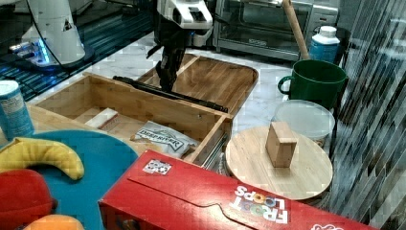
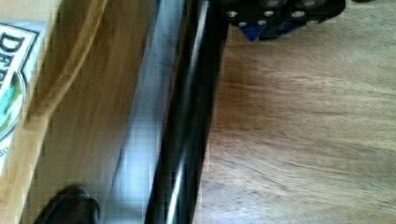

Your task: Close the drawer.

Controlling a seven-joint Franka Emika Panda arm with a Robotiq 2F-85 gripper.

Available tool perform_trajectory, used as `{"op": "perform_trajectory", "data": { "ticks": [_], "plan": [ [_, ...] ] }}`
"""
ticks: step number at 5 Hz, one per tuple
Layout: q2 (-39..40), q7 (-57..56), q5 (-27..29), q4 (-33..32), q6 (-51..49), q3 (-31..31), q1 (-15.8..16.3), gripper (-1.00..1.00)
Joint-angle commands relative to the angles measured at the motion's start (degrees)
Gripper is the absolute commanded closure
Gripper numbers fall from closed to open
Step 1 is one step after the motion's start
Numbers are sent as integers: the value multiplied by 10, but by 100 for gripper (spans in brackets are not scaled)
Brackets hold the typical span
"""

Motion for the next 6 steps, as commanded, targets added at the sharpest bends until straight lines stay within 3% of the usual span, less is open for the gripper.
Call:
{"op": "perform_trajectory", "data": {
  "ticks": [1, 2, 3, 6],
  "plan": [
    [54, -203, 40, 137, 34, -60, -129, 100],
    [64, -243, 59, 151, 57, -63, -162, 100],
    [81, -271, 64, 177, 65, -78, -173, 100],
    [76, -250, 42, 181, 81, -98, -171, 100]
  ]
}}
